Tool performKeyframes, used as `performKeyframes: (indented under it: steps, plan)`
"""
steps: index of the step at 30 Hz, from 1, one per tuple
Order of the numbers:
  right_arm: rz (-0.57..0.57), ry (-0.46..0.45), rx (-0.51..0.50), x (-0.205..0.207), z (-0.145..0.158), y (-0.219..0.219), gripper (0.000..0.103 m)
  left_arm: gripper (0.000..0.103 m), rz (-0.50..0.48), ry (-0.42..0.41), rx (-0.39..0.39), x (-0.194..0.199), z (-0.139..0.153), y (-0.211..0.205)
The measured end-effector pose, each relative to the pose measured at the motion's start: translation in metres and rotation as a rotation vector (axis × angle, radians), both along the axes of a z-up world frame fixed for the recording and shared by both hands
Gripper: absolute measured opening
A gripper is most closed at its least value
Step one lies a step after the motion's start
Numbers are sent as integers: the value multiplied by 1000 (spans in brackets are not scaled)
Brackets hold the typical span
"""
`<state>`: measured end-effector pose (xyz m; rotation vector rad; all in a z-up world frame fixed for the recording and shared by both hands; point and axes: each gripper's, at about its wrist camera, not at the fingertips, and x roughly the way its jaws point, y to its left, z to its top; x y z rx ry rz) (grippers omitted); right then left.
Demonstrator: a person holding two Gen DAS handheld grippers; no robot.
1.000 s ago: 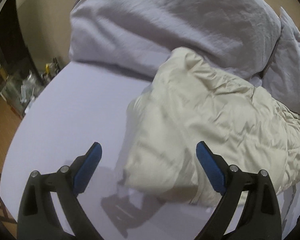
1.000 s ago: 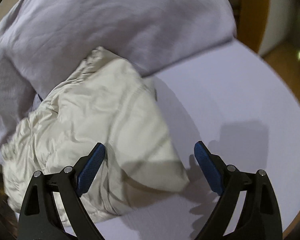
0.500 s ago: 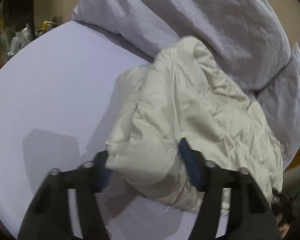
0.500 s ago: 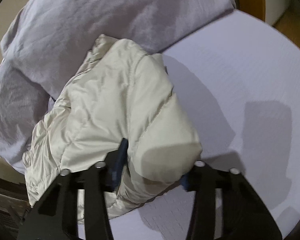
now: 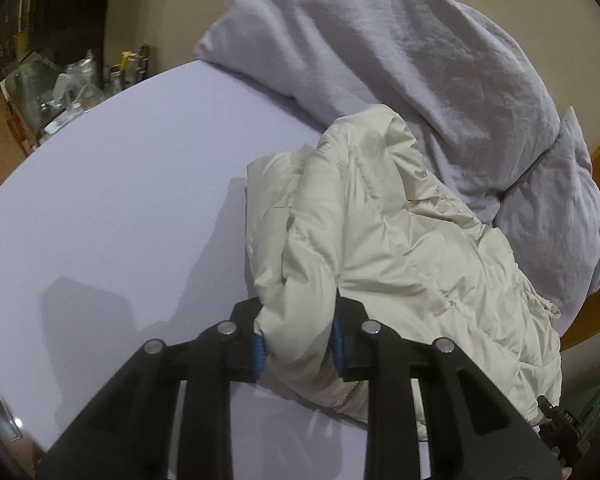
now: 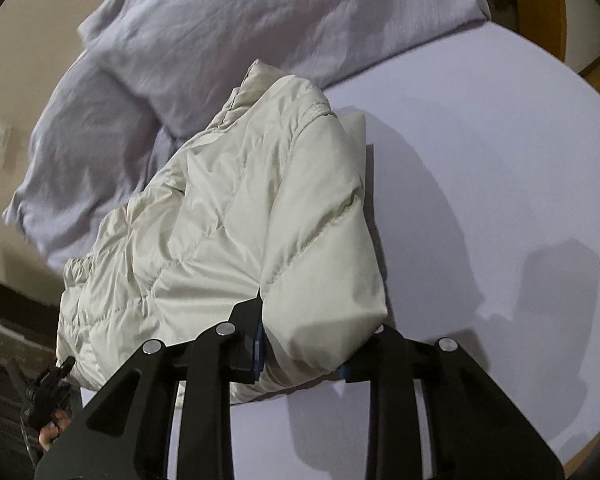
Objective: Fold large clothes
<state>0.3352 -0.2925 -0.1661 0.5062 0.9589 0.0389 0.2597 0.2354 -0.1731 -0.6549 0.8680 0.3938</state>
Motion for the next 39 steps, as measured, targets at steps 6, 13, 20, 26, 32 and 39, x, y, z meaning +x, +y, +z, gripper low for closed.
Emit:
performKeyframes:
  steps: [6,13,20,26,32,39]
  plan:
    - [58,5,-27,-40,-4,10,27,26,19,13,6,-55,4,2]
    - [59,20,-139,-48,14,14,49,46,82,45,25,-79,-1,-2]
    - [60,-112,-372,-48,51,21,62,76,102,63,38,-79,-6,-4]
    - [224,-143,-398,-32,48,78,62,80,126,76,-3,-68,-16,-2]
    - [322,-117,-410,-24,25,121,62,80,145,70,-35,-54,-23,-7]
    - [355,-70,-491,-22,-12,148,67,70,205,41,-71,-52,-28,-4]
